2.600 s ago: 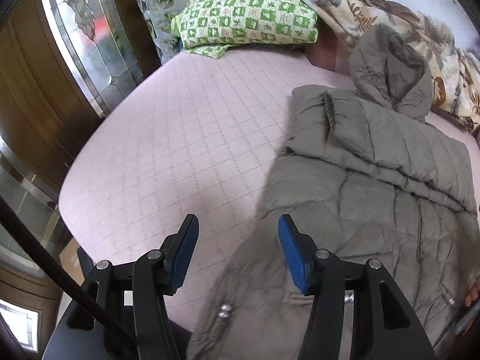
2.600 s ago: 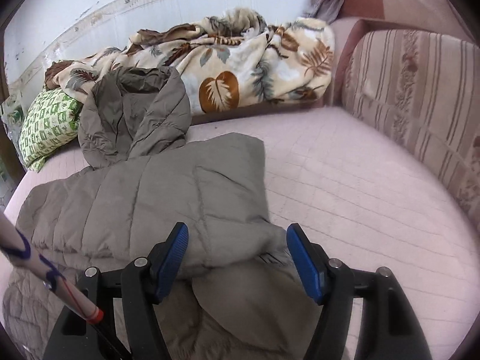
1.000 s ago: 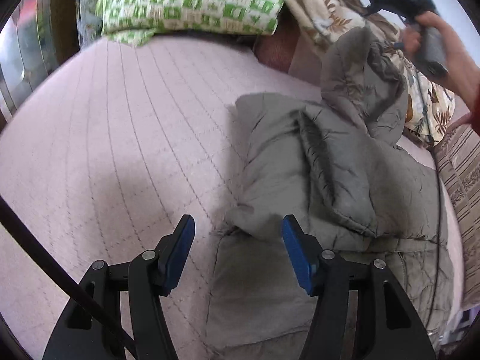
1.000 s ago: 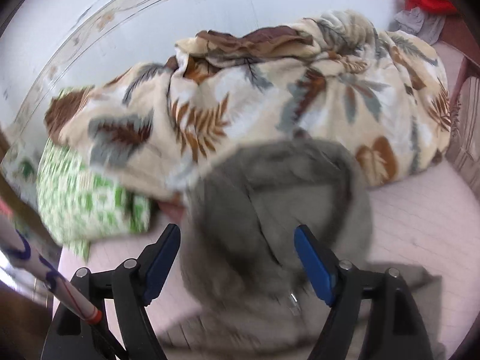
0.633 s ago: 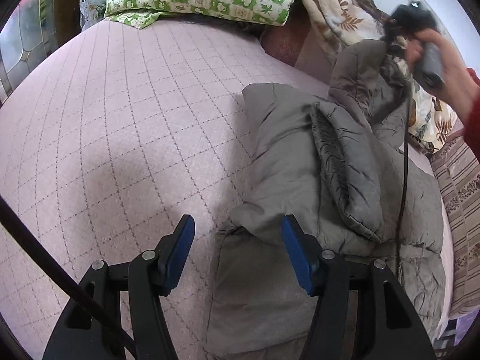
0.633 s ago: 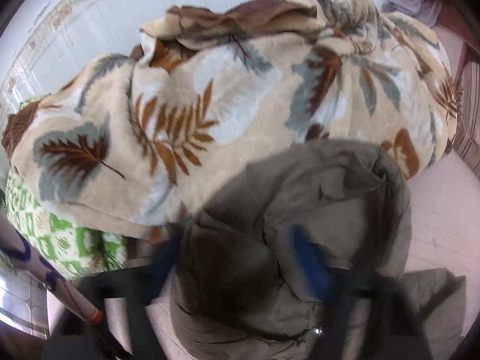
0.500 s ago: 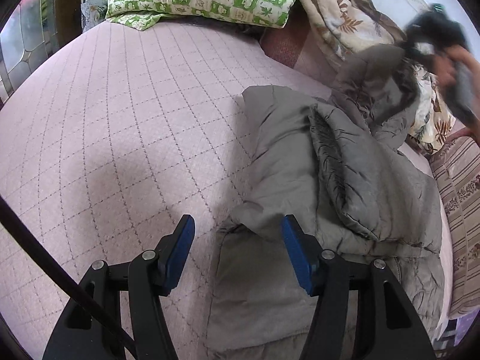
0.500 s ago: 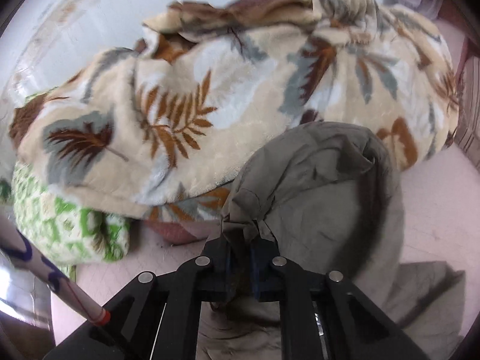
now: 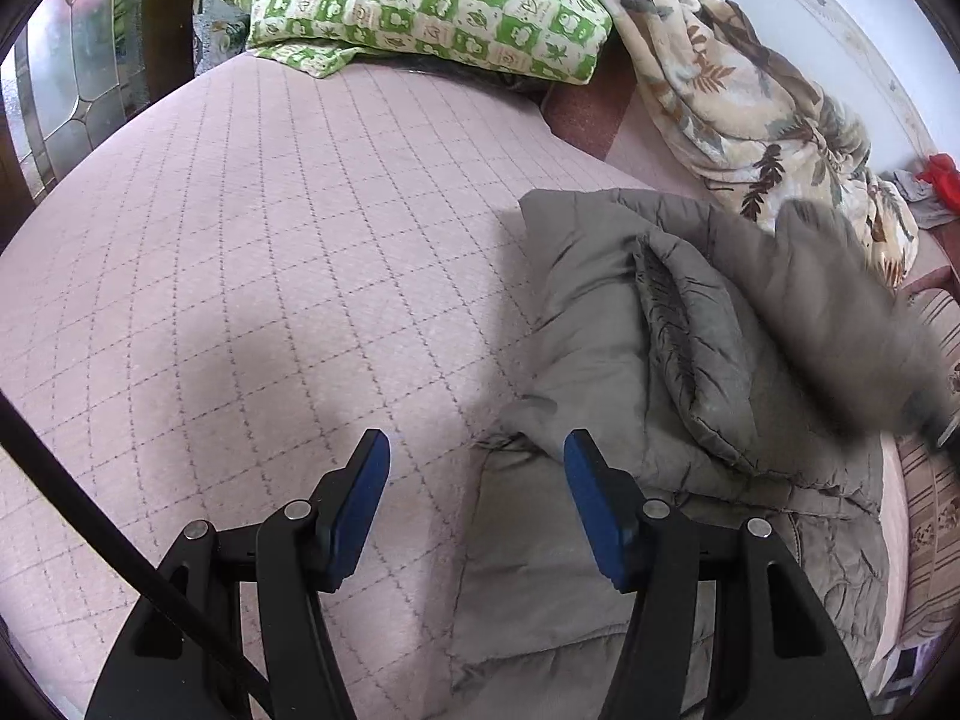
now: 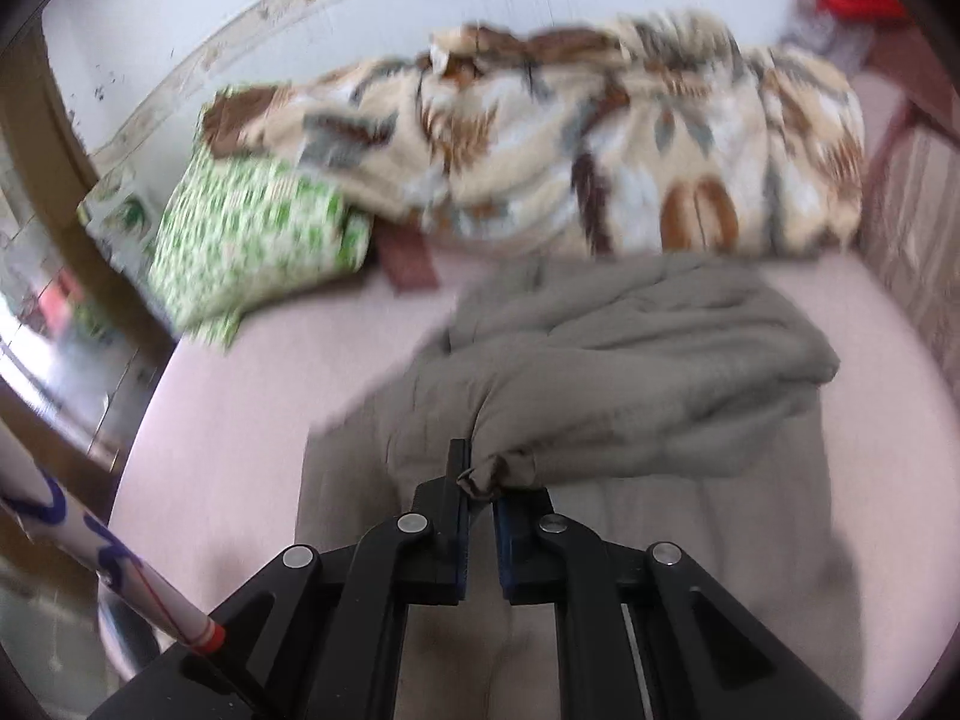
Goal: Fold large clothes
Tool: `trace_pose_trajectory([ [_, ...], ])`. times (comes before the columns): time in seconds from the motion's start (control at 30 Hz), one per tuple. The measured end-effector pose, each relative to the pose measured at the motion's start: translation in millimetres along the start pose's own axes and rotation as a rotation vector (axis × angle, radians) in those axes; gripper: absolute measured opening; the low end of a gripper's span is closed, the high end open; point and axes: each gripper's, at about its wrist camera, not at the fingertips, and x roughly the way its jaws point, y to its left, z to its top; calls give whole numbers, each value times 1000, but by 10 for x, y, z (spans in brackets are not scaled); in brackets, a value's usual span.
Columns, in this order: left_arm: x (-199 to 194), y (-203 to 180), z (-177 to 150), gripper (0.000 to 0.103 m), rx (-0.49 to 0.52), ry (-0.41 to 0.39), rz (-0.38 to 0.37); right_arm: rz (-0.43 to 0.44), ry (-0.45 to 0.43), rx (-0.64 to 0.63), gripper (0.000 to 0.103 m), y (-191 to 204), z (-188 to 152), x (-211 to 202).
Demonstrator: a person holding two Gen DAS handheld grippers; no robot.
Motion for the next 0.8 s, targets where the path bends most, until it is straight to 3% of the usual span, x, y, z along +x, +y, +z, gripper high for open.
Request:
trace_pose_trajectory([
  [0.13, -24, 33, -16, 60, -10, 0, 10, -24, 100, 99, 8, -238, -520, 483],
  [0.3, -72, 41, -40, 60, 3, -13, 35, -46, 146, 122, 10, -410, -716, 884],
  [0.33, -76, 53, -40, 60, 2, -12, 36, -41, 148, 126, 13, -427, -723, 813],
  [0.4, -87, 90, -32, 60, -9, -5, 25, -34, 153, 91, 35, -426, -754, 618],
  [0.47, -99, 124, -22, 60, -21, -2, 25, -45, 130, 25, 47, -417, -805, 345],
  [0.57, -96, 152, -25, 60, -32, 7, 24, -61, 92, -10, 48, -474, -805, -31],
  [0.63, -92, 151, -33, 60, -29, 14, 28, -115, 26, -27, 48, -507, -714, -234],
  [0.8, -79, 135, -43, 60, -19, 17, 46, -213, -90, -14, 48, -514, -267, -120],
])
